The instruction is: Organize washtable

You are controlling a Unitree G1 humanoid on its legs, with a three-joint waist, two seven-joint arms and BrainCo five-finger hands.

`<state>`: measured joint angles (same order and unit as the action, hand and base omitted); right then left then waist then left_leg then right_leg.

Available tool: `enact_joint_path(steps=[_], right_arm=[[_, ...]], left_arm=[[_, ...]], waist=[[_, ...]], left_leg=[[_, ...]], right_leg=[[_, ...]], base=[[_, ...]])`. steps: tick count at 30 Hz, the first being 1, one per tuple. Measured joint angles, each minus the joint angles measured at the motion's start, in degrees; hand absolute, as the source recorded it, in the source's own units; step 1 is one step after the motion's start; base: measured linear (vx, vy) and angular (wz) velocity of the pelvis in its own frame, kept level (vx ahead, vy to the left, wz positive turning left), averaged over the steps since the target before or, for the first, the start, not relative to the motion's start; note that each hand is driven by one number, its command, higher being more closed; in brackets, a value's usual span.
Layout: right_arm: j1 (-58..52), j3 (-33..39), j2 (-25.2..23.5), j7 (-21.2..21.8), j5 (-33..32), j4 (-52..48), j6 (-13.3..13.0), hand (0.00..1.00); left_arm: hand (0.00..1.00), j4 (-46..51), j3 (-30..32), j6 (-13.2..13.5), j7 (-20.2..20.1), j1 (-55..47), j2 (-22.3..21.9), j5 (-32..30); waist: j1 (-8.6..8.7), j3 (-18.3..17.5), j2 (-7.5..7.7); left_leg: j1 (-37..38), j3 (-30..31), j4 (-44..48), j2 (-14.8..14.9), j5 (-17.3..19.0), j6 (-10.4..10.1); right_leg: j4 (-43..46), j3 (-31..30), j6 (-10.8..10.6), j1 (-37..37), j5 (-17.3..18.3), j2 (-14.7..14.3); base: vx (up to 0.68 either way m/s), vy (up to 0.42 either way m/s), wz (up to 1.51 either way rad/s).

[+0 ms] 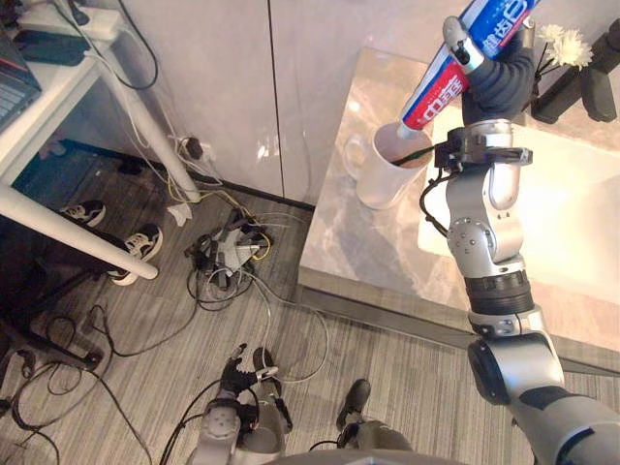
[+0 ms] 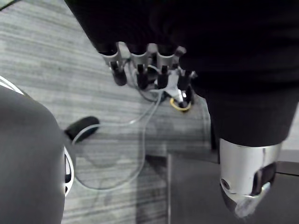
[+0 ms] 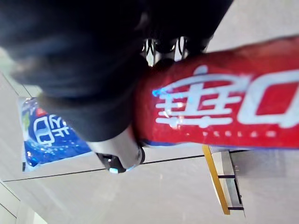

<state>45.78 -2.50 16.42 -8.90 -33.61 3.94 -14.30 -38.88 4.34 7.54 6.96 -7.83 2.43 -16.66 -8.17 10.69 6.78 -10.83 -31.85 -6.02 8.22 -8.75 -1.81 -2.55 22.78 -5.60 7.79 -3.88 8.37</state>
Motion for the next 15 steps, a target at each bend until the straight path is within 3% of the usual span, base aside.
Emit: enact_joint_path(steps=[15], right_arm=[[-2.4, -2.5, -0.5, 0.8, 1.0, 0.6, 0.1, 1.00]], left_arm=[[0.00, -0.4, 0.0, 0.0, 0.1, 0.4, 0.1, 0.0]], waist=[[0.00, 0.0, 0.10]], left_leg=[[0.0, 0.1, 0.0, 0.1, -0.1, 0.1]], right_leg=[[0.3, 0.0, 0.2, 0.1, -0.1, 0.0]], base=[[0.00, 0.000, 0.00]])
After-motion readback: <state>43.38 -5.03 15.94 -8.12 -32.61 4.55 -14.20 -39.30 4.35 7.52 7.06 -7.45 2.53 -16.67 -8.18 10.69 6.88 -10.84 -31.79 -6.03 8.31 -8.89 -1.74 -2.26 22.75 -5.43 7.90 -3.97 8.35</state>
